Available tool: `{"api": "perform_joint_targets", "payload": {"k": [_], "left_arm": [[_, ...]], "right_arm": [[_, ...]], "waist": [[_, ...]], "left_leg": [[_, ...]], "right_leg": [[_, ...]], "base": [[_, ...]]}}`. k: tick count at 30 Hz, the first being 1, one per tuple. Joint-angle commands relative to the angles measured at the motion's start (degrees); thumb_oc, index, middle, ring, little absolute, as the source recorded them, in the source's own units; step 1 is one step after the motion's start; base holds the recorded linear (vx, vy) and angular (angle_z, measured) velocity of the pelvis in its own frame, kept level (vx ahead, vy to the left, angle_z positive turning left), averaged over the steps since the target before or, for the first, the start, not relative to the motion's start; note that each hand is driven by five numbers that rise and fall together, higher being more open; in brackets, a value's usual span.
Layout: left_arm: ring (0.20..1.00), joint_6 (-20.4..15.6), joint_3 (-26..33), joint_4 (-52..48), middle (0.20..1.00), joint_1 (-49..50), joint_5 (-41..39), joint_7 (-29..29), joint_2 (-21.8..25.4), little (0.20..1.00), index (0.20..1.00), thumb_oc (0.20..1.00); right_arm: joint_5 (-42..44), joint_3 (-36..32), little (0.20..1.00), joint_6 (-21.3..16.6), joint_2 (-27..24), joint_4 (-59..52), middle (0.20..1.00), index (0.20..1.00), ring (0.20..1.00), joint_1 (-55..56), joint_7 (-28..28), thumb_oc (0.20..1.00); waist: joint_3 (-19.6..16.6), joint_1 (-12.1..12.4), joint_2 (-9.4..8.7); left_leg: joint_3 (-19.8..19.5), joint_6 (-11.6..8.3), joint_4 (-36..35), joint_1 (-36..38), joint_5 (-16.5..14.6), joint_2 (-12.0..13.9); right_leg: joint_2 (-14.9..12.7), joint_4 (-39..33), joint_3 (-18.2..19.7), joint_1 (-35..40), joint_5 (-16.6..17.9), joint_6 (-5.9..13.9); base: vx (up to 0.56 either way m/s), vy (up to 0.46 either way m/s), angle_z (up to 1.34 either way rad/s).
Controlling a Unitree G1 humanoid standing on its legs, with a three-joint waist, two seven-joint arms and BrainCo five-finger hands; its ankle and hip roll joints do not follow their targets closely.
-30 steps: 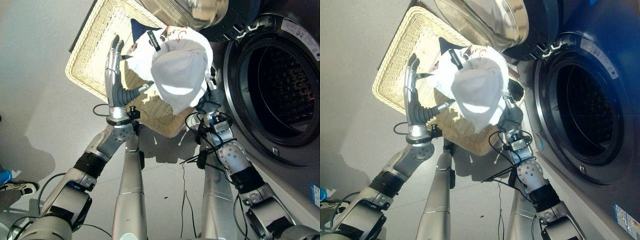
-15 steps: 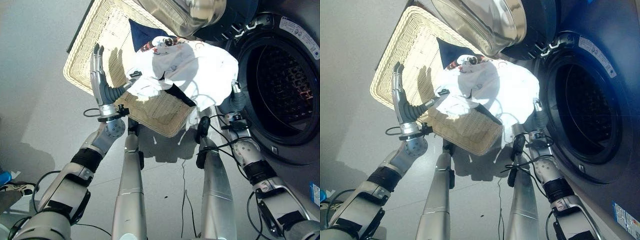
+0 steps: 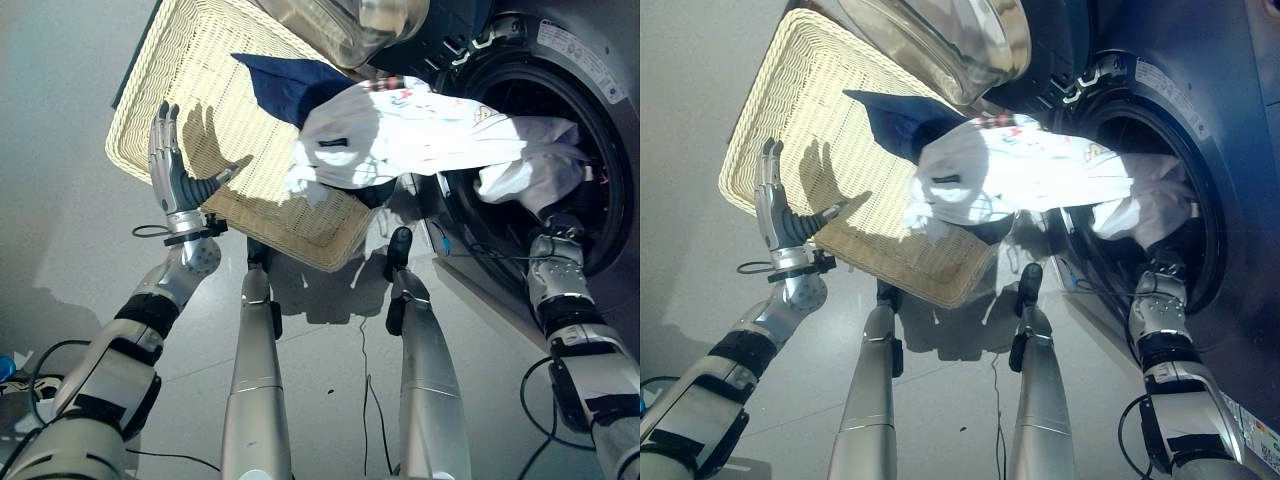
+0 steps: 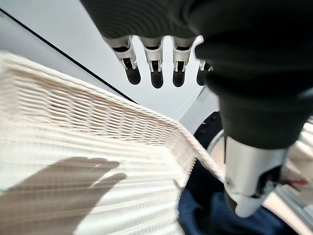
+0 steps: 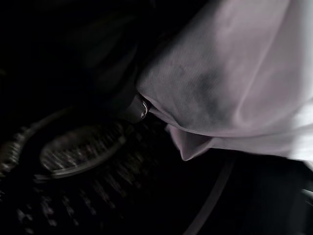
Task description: Put the clothes into the washing machine.
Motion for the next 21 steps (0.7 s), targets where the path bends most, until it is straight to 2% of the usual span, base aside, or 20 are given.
{"api": "perform_joint_targets", "payload": {"k": [1, 2, 3, 4, 5, 6, 8, 9, 10, 12, 13, 14, 15, 17, 18, 20, 21], "left_arm": [[1.0, -1.4, 1.1, -1.2, 1.0, 0.7, -0.9, 1.2, 2.0, 1.0, 1.0, 1.0], [1.0, -1.4, 1.1, -1.2, 1.0, 0.7, -0.9, 1.2, 2.0, 1.0, 1.0, 1.0], [1.0, -0.8, 1.3, -0.4, 1.0, 2.8, -3.3, 0.0, 4.6, 1.0, 1.0, 1.0], [1.0, -0.8, 1.3, -0.4, 1.0, 2.8, -3.3, 0.0, 4.6, 1.0, 1.0, 1.0], [1.0, -0.5, 1.9, 0.6, 1.0, 4.9, -5.0, -1.7, 6.3, 1.0, 1.0, 1.0], [1.0, -0.4, 1.8, 0.9, 1.0, 5.1, -5.2, -2.3, 6.8, 1.0, 1.0, 1.0], [1.0, -0.5, 1.8, 1.0, 1.0, 5.2, -5.1, -2.5, 6.8, 1.0, 1.0, 1.0], [1.0, -1.0, 1.5, 1.0, 1.0, 5.4, -4.9, -3.0, 6.6, 1.0, 1.0, 1.0], [1.0, -1.0, 1.4, 1.1, 1.0, 5.5, -4.8, -3.0, 6.6, 1.0, 1.0, 1.0], [1.0, -1.3, 0.9, 1.1, 1.0, 5.5, -4.6, -3.3, 6.4, 1.0, 1.0, 1.0], [1.0, -1.5, 0.5, 1.1, 1.0, 5.5, -4.3, -3.5, 6.2, 1.0, 1.0, 1.0], [1.0, -1.5, 0.3, 1.1, 1.0, 5.4, -4.3, -3.5, 6.2, 1.0, 1.0, 1.0], [1.0, -1.7, 0.0, 1.2, 1.0, 5.3, -4.4, -3.5, 6.1, 1.0, 1.0, 1.0], [1.0, -1.8, -0.2, 1.3, 1.0, 5.2, -4.5, -3.5, 6.2, 1.0, 1.0, 1.0], [1.0, -1.9, -0.4, 1.2, 1.0, 5.0, -4.5, -3.6, 6.2, 1.0, 1.0, 1.0], [1.0, -1.8, -0.8, 1.0, 1.0, 4.4, -4.8, -4.0, 6.3, 1.0, 1.0, 1.0], [1.0, -1.6, -1.0, 0.8, 1.0, 3.9, -4.8, -4.3, 6.4, 1.0, 1.0, 1.0]], "right_arm": [[-3.9, -8.0, 0.2, -12.8, -10.6, -3.2, 0.2, 0.2, 0.2, 1.4, -6.8, 0.2], [-3.9, -8.0, 0.2, -12.8, -10.6, -3.2, 0.2, 0.2, 0.2, 1.4, -6.8, 0.2], [-12.7, -11.0, 0.2, -18.9, -17.9, -4.5, 0.2, 0.2, 0.2, -0.2, -23.6, 0.2], [-12.7, -11.0, 0.2, -18.9, -17.9, -4.5, 0.2, 0.2, 0.2, -0.2, -23.6, 0.2], [-27.2, -14.8, 0.2, -19.4, -25.9, -3.6, 0.2, 0.2, 0.2, -0.8, -42.7, 0.2], [-32.4, -14.4, 0.2, -17.6, -28.2, -2.9, 0.2, 0.2, 0.2, -2.6, -49.5, 0.2], [-33.3, -14.1, 0.2, -17.2, -28.8, -2.4, 0.2, 0.2, 0.2, -3.1, -50.9, 0.2], [-40.5, -11.7, 0.2, -14.8, -30.7, -1.5, 0.2, 0.2, 0.2, -5.7, -57.8, 0.2], [-41.4, -11.3, 0.2, -14.5, -30.7, -1.5, 0.2, 0.2, 0.2, -6.0, -58.9, 0.2], [-46.5, -8.8, 0.2, -13.5, -30.9, -1.1, 0.2, 0.2, 0.2, -7.7, -65.0, 0.2], [-48.9, -7.2, 0.366, -12.6, -30.8, -0.9, 0.366, 0.366, 0.366, -8.7, -68.1, 0.366], [-49.9, -6.6, 0.429, -12.3, -30.7, -0.7, 0.429, 0.429, 0.429, -9.0, -69.0, 0.429], [-50.4, -5.2, 0.639, -11.7, -30.4, -0.7, 0.639, 0.639, 0.639, -9.7, -70.0, 0.639], [-52.5, -4.0, 0.834, -9.8, -30.3, -0.3, 0.834, 0.834, 0.834, -10.4, -71.3, 0.834], [-53.7, -2.5, 1.0, -9.2, -30.1, -0.3, 1.0, 1.0, 1.0, -11.1, -72.5, 1.0], [-57.1, 0.6, 1.0, -5.2, -29.7, 0.3, 1.0, 1.0, 1.0, -12.3, -74.1, 1.0], [-57.4, 2.7, 1.0, -1.6, -29.7, 1.1, 1.0, 1.0, 1.0, -12.8, -73.4, 1.0]], "waist": [[-0.7, -1.0, -1.98], [-0.7, -1.0, -1.98], [-0.7, -1.3, -3.43], [-0.7, -1.3, -3.43], [-0.7, -1.9, -4.96], [-0.7, -1.7, -5.36], [-0.7, -1.5, -5.48], [-0.7, -1.0, -5.37], [-0.7, -1.0, -5.35], [-0.7, -0.5, -5.08], [-0.7, -0.3, -4.76], [-0.7, -0.2, -4.65], [-0.7, 0.0, -4.42], [-0.7, 0.1, -4.26], [-0.7, 0.3, -4.1], [-0.7, 0.4, -3.87], [-0.7, 0.6, -3.86]], "left_leg": [[4.0, 7.12, 0.2, 0.9, -2.2, -7.1], [4.0, 7.12, 0.2, 0.9, -2.2, -7.1], [3.4, 7.46, 0.9, 1.0, -3.0, -6.8], [3.4, 7.46, 0.9, 1.0, -3.0, -6.8], [2.8, 7.79, 1.4, 1.8, -3.7, -6.6], [2.4, 8.01, 1.7, 1.9, -3.9, -6.7], [2.3, 8.1, 1.7, 2.0, -4.0, -6.8], [2.0, 8.36, 1.0, 2.3, -3.9, -7.3], [2.0, 8.39, 1.0, 2.4, -3.8, -7.4], [1.7, 8.67, 0.8, 2.4, -3.9, -7.8], [1.7, 8.76, 0.5, 2.5, -3.8, -8.2], [1.6, 8.8, 0.5, 2.5, -3.8, -8.3], [1.6, 8.89, 0.3, 2.5, -3.8, -8.6], [1.5, 8.92, 0.2, 2.4, -3.7, -8.7], [1.4, 8.99, 0.2, 2.3, -3.7, -8.9], [1.4, 9.07, 0.1, 2.2, -3.6, -9.1], [1.4, 9.14, 0.1, 2.1, -3.6, -9.2]], "right_leg": [[5.4, -4.4, -6.6, 1.3, 6.8, 2.05], [5.4, -4.4, -6.6, 1.3, 6.8, 2.05], [6.2, -5.0, -6.5, 2.0, 7.1, 1.95], [6.2, -5.0, -6.5, 2.0, 7.1, 1.95], [6.8, -5.8, -5.9, 3.3, 7.1, 1.81], [6.9, -5.9, -6.0, 3.7, 7.0, 1.76], [6.9, -6.0, -6.0, 3.9, 7.0, 1.73], [6.7, -6.6, -6.4, 4.5, 6.9, 1.63], [6.7, -6.7, -6.4, 4.5, 6.9, 1.59], [6.5, -6.9, -6.6, 4.5, 6.9, 1.45], [6.4, -7.0, -6.7, 4.6, 6.7, 1.41], [6.3, -7.0, -6.8, 4.6, 6.7, 1.38], [6.2, -7.2, -6.9, 4.6, 6.8, 1.34], [6.2, -7.3, -7.0, 4.5, 6.7, 1.31], [6.2, -7.5, -7.0, 4.5, 6.7, 1.28], [6.1, -7.6, -7.2, 4.4, 6.7, 1.23], [6.0, -7.7, -7.2, 4.3, 6.7, 1.22]], "base": [[0.0, 0.0, 0.0], [-0.01, -0.04, -0.05], [-0.01, -0.04, -0.05], [-0.02, -0.038, -0.1], [0.0, 0.009, -0.09], [0.0, 0.01, -0.23], [0.01, 0.006, -0.24], [0.01, 0.007, -0.12], [0.01, 0.018, -0.08], [0.01, 0.023, 0.11], [0.02, 0.013, 0.04], [0.0, 0.0, 0.0], [0.0, 0.0, 0.0], [0.0, 0.0, 0.0], [0.0, 0.0, 0.0], [0.0, 0.0, 0.0], [-0.01, -0.024, 0.03]]}}
